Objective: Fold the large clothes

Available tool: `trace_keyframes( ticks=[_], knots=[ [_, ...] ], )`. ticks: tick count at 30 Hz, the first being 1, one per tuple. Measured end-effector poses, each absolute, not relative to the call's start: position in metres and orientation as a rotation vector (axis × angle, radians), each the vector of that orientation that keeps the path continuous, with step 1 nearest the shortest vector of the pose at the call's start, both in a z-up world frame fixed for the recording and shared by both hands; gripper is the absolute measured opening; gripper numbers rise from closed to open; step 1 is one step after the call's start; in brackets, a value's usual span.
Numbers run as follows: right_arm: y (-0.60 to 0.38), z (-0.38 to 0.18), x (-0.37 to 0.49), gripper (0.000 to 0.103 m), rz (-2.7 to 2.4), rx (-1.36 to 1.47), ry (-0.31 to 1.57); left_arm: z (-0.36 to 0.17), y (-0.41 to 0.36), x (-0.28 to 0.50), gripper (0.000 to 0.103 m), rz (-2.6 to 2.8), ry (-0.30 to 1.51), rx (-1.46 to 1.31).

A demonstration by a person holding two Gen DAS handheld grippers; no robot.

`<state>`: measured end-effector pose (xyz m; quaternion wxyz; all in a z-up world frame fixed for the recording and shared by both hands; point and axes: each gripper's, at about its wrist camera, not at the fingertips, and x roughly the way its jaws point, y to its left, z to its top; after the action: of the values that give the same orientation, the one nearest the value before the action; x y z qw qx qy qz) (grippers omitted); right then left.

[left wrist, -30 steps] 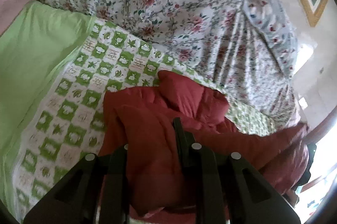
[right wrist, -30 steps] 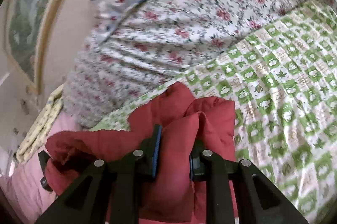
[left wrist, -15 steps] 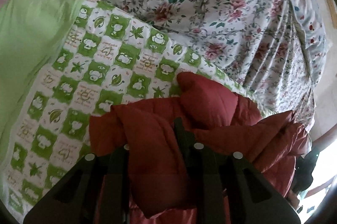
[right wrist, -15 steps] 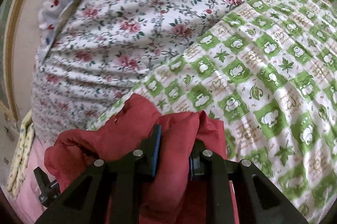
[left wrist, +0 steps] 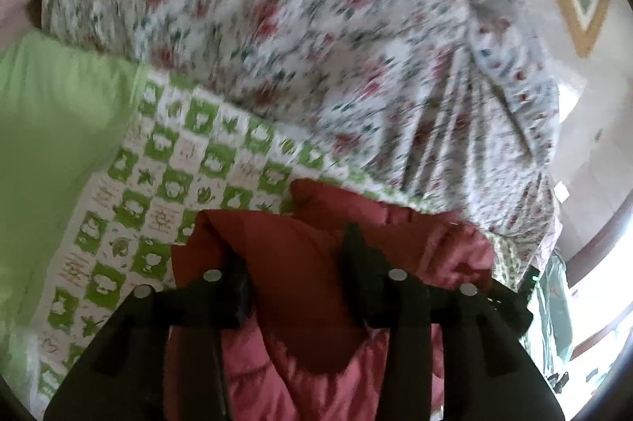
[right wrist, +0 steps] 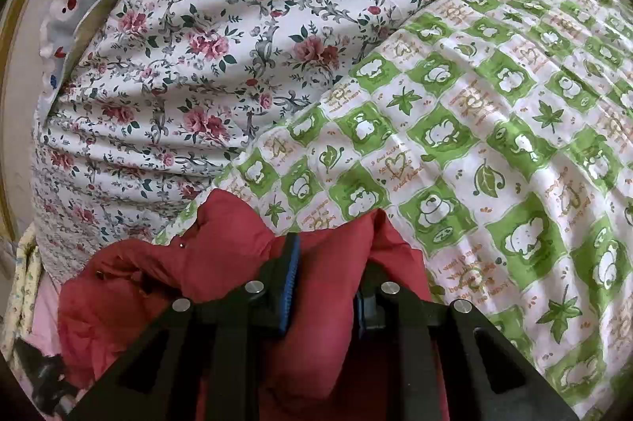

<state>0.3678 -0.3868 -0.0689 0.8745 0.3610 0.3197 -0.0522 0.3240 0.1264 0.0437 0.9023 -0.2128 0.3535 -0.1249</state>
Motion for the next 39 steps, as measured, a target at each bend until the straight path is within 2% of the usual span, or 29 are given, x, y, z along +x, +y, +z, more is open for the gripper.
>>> trace_keyframes(
  ticks=[4, 6, 8, 16, 19, 22, 24, 27, 29, 31, 34, 39],
  knots=[
    [-0.387, -0.07, 0.37, 0.021, -0.114, 0.757, 0.679, 0.064, 0.108, 0.293, 0.041, -0.282, 0.677, -0.359],
    [-0.386, -0.07, 0.373, 0.022, -0.117, 0.754, 0.683, 0.065, 0.091, 0.282, 0.046, -0.32, 0.666, -0.304],
    [-0.385, -0.07, 0.375, 0.022, -0.119, 0.752, 0.686, 0.059, 0.067, 0.271, 0.052, -0.363, 0.673, -0.24],
    [-0.387, -0.07, 0.38, 0.027, -0.099, 0.759, 0.706, 0.014, -0.008, 0.262, 0.052, -0.474, 0.783, -0.058],
    [-0.386, -0.061, 0.376, 0.033, -0.077, 0.757, 0.705, -0.013, -0.024, 0.277, 0.052, -0.391, 0.83, 0.036],
    [-0.385, -0.036, 0.356, 0.048, -0.036, 0.761, 0.649, -0.026, -0.024, 0.29, 0.053, -0.337, 0.831, 0.062],
    [-0.38, -0.017, 0.339, 0.061, -0.029, 0.725, 0.615, -0.029, -0.025, 0.295, 0.053, -0.314, 0.831, 0.069],
    [-0.354, 0.015, 0.307, 0.068, -0.001, 0.584, 0.545, -0.032, -0.03, 0.298, 0.053, -0.29, 0.826, 0.082],
    [-0.329, 0.023, 0.3, 0.07, 0.053, 0.461, 0.551, -0.034, -0.03, 0.3, 0.053, -0.275, 0.827, 0.082],
    [-0.287, 0.015, 0.314, 0.074, 0.144, 0.269, 0.658, -0.036, -0.031, 0.304, 0.053, -0.263, 0.833, 0.081],
    [-0.254, -0.014, 0.342, 0.074, 0.185, 0.102, 0.794, -0.033, -0.028, 0.31, 0.053, -0.262, 0.852, 0.066],
    [-0.272, -0.044, 0.381, 0.076, 0.08, 0.098, 0.842, -0.023, 0.001, 0.318, 0.052, -0.203, 0.838, 0.047]
  ],
)
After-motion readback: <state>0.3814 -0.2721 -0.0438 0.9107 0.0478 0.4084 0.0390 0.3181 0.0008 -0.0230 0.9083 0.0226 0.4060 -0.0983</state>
